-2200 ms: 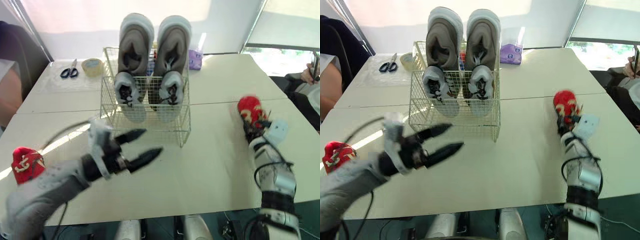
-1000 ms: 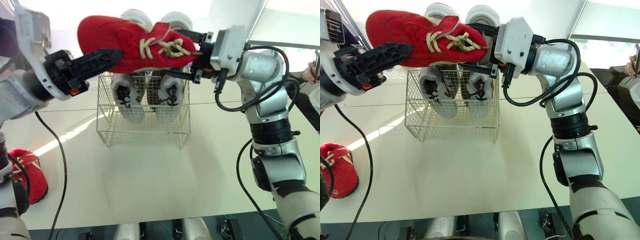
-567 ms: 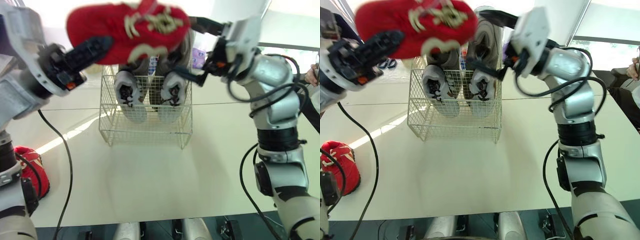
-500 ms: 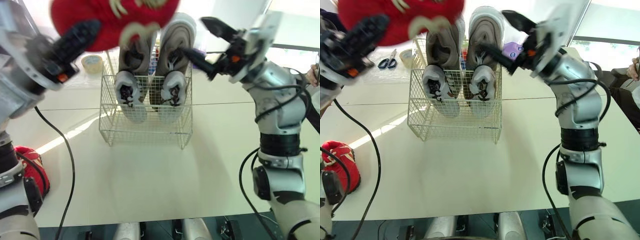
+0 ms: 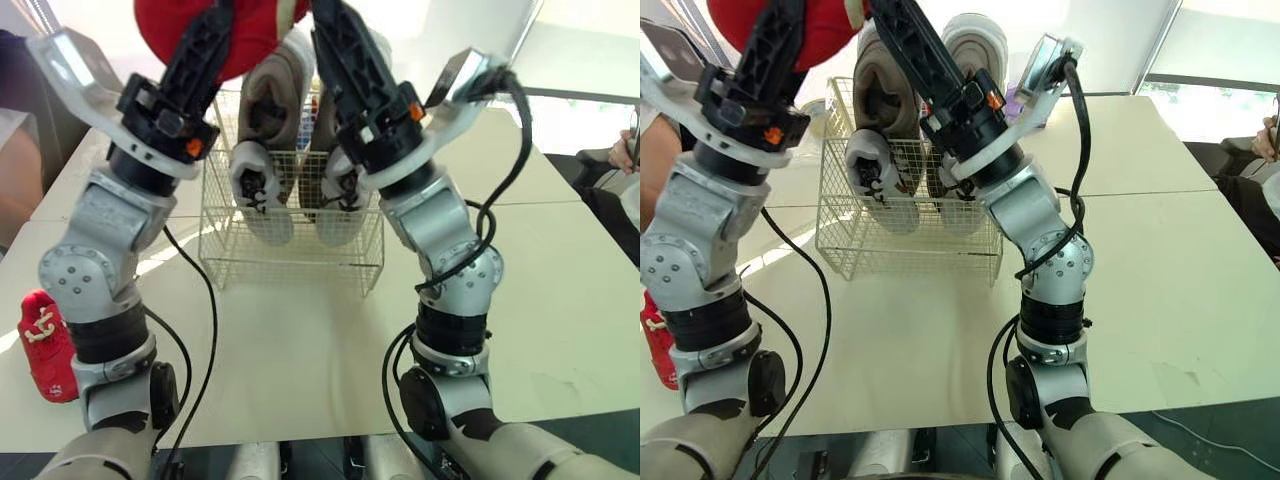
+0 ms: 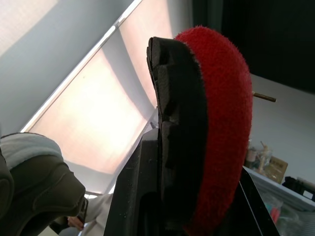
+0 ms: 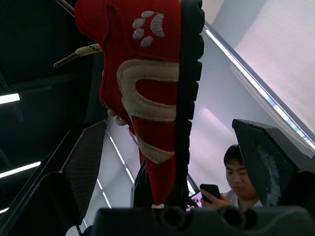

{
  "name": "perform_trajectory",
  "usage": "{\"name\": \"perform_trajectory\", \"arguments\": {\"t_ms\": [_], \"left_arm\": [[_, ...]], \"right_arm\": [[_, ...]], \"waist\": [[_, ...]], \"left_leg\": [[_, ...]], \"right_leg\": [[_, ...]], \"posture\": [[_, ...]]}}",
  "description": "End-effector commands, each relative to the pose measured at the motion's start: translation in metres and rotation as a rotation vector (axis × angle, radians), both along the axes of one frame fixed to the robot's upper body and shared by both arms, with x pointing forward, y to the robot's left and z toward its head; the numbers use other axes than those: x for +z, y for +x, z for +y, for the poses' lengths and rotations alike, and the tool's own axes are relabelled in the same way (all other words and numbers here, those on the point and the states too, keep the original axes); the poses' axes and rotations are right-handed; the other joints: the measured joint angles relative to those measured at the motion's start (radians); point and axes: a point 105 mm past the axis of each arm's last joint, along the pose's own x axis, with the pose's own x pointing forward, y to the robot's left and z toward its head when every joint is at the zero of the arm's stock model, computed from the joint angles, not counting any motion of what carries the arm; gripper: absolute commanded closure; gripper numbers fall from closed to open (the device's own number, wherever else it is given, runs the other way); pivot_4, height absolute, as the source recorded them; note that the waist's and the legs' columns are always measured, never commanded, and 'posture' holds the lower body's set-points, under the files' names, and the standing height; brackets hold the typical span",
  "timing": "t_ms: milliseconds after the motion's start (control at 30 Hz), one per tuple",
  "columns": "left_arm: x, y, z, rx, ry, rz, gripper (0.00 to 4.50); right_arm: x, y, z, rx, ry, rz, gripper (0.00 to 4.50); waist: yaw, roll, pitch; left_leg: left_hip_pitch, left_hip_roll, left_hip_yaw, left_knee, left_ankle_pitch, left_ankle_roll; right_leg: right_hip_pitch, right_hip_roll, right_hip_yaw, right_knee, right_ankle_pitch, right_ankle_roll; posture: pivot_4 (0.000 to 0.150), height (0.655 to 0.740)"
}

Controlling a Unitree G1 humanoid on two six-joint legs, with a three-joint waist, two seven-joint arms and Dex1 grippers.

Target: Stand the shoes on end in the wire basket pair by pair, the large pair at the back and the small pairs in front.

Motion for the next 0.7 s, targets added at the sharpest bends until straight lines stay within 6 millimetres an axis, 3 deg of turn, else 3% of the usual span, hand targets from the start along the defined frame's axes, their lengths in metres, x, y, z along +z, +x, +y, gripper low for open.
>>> {"name": "perform_trajectory", "arguments": {"t_ms": [33,100,200,367,400,433,567,700], "left_arm": [[-0.002,-0.010,-0.009,-0.004,0.039,-0.033,4.16],[-0.006,-0.010,-0.009,-0.005,0.040,-0.022,4.16],[-0.009,-0.009,-0.009,0.001,0.045,-0.015,4.16],[-0.013,-0.009,-0.006,0.004,0.058,-0.011,4.16],[-0.014,-0.009,-0.005,-0.003,0.061,-0.010,3.11],[-0.016,-0.009,-0.004,0.000,0.074,-0.007,2.76],[-0.030,-0.008,-0.001,0.067,0.221,0.014,0.68],[-0.064,-0.024,0.008,0.137,0.587,0.028,0.68]], "right_arm": [[0.017,-0.006,-0.002,-0.006,0.032,-0.075,0.07],[0.021,-0.005,-0.003,-0.020,0.028,-0.102,0.07],[0.023,-0.007,-0.002,-0.024,0.026,-0.130,0.88],[0.027,-0.014,0.003,0.008,0.027,-0.159,3.23],[0.028,-0.016,0.004,0.013,0.026,-0.163,3.62],[0.030,-0.016,0.005,0.014,0.028,-0.168,3.84],[0.038,-0.016,-0.002,-0.034,0.002,-0.217,3.85],[0.038,-0.011,-0.033,-0.142,-0.210,-0.367,3.85]], "waist": [[-0.001,0.000,0.000],[-0.002,0.000,0.000],[-0.002,0.000,0.000],[-0.002,0.000,0.000],[-0.002,0.000,0.000],[-0.003,0.000,0.000],[-0.004,0.000,0.000],[-0.004,0.000,0.000]], "left_leg": [[0.000,0.000,0.000,0.000,0.000,0.000],[0.000,0.001,0.000,0.000,0.000,0.000],[0.000,0.001,-0.001,0.000,0.000,-0.001],[0.000,0.002,-0.001,0.000,0.000,-0.001],[0.000,0.002,-0.001,-0.001,0.000,-0.001],[0.000,0.002,-0.001,-0.001,0.000,-0.001],[0.000,0.002,-0.001,-0.001,0.000,-0.001],[0.000,0.001,0.000,-0.001,0.000,0.000]], "right_leg": [[0.000,0.000,0.000,0.000,0.000,0.000],[0.000,0.001,0.000,0.000,0.000,0.000],[0.000,0.002,0.000,0.000,0.000,0.000],[0.000,0.002,0.000,0.000,0.000,0.000],[0.000,0.002,0.000,0.000,0.000,0.000],[0.000,0.002,0.000,0.000,0.000,0.000],[-0.001,0.002,0.000,0.000,0.000,0.000],[-0.001,0.001,0.000,-0.001,0.000,0.000]], "posture": [[0.150,0.7400],[0.150,0.7400],[0.150,0.7400],[0.150,0.7400],[0.150,0.7400],[0.150,0.7400],[0.150,0.7400],[0.150,0.7400]]}}
